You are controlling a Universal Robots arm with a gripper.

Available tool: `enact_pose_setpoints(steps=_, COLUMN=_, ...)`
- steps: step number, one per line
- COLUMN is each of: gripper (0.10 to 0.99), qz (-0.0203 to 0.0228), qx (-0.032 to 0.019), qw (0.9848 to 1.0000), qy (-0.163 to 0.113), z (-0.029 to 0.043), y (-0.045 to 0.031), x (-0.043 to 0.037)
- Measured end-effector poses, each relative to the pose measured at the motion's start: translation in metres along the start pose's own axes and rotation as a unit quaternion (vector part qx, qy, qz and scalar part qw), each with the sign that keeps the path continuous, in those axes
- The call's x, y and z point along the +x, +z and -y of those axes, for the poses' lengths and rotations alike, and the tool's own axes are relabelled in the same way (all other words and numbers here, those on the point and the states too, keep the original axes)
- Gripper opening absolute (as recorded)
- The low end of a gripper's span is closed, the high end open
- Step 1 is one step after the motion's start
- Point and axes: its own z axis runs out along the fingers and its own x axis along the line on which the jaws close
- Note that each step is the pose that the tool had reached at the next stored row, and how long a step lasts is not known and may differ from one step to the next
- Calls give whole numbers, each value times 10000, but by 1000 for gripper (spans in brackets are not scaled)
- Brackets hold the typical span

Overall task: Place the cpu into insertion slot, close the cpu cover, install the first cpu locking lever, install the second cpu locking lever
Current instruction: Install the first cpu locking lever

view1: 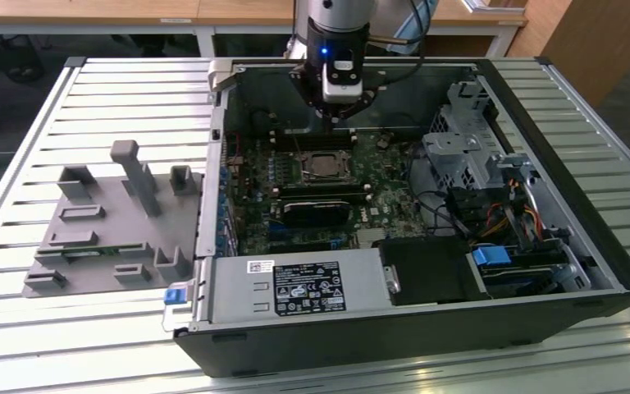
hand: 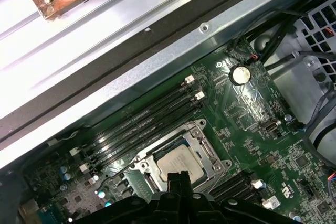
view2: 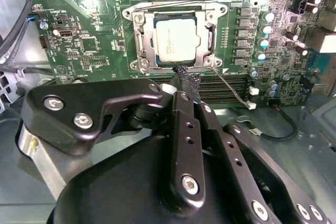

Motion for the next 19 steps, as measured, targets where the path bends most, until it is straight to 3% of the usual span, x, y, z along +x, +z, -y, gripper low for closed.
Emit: enact_pose_setpoints(steps=19, gripper=106, qz=-12, qx=2, qw=9993, qy=-381, z=0, y=0, x=0)
